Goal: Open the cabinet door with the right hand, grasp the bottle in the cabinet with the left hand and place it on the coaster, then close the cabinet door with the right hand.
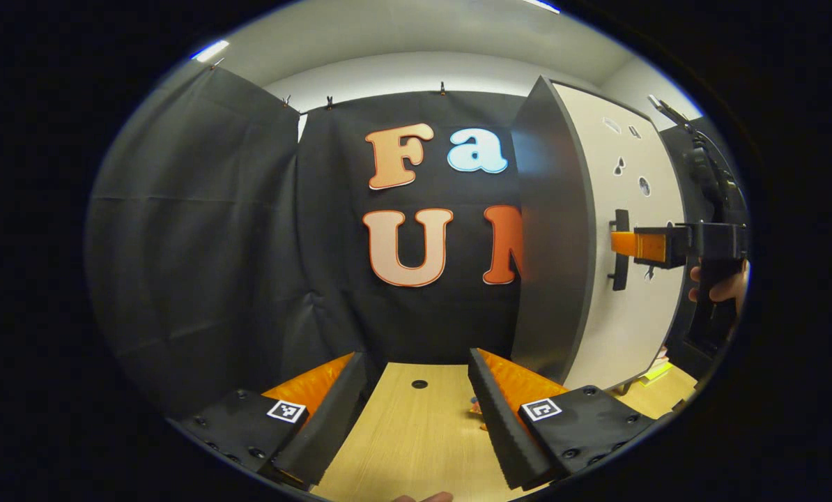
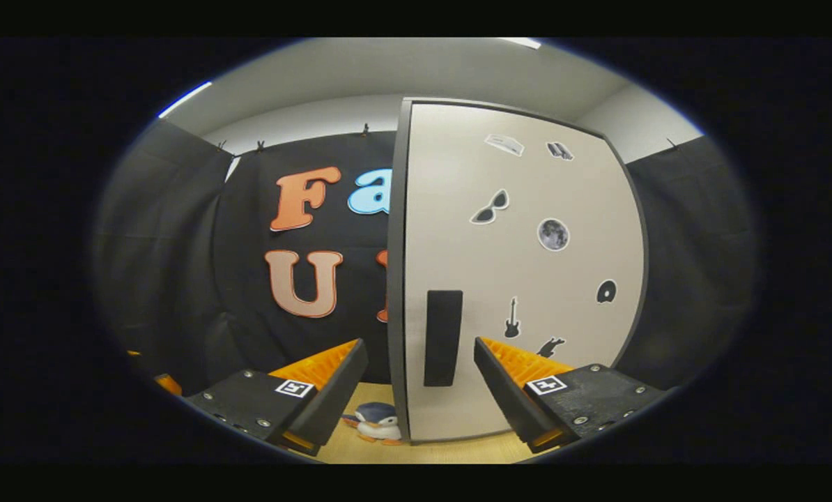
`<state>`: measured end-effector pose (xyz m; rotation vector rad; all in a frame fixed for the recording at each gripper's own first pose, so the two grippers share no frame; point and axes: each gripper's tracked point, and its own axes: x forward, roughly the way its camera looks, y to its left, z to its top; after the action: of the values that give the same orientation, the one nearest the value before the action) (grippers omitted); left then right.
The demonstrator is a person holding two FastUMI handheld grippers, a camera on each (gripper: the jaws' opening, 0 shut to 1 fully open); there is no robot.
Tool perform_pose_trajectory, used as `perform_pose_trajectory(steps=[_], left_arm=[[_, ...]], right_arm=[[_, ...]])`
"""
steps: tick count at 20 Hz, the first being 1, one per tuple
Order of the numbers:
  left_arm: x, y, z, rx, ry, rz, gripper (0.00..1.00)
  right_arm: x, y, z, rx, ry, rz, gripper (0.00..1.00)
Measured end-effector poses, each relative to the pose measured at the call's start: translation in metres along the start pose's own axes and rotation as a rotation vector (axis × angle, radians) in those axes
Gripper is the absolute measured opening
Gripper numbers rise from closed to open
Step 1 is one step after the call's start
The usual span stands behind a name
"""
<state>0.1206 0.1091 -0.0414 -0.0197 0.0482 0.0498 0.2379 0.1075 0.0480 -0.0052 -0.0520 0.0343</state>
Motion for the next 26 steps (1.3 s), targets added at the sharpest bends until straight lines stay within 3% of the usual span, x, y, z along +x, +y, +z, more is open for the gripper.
perform_pose_trajectory(steps=[1,2,4,8,10,13,15,16,18,26], left_arm=[[0.006,0.002,0.0,0.002,0.001,0.011,0.96],[0.01,0.004,-0.001,0.0,0.003,0.021,0.97],[0.019,0.006,-0.005,-0.006,0.017,0.038,0.96],[0.031,0.005,-0.009,0.003,0.029,0.058,0.94],[0.034,0.002,-0.009,0.01,0.029,0.062,0.94],[0.034,0.0,-0.011,0.016,0.03,0.066,0.96],[0.033,-0.002,-0.011,0.016,0.034,0.061,0.96],[0.033,-0.003,-0.01,0.015,0.032,0.057,0.99],[0.03,-0.006,-0.008,0.018,0.024,0.052,0.96],[-0.004,-0.025,-0.002,0.031,0.011,0.0,0.96]], right_arm=[[0.009,-0.003,0.0,0.005,0.001,-0.003,0.91],[0.018,-0.007,-0.003,0.008,0.009,-0.008,0.95],[0.033,-0.016,-0.008,0.009,0.02,-0.022,0.95],[0.048,-0.021,-0.019,0.038,0.05,-0.004,0.9],[0.05,-0.023,-0.021,0.033,0.044,-0.008,0.8],[0.05,-0.016,-0.022,0.033,0.045,0.013,0.46],[0.048,-0.016,-0.022,0.014,0.05,0.018,0.31],[0.046,-0.016,-0.022,0.019,0.049,0.019,0.36],[0.044,-0.016,-0.022,0.038,0.05,0.025,0.34],[0.029,-0.024,-0.021,0.058,0.061,0.009,0.17]])
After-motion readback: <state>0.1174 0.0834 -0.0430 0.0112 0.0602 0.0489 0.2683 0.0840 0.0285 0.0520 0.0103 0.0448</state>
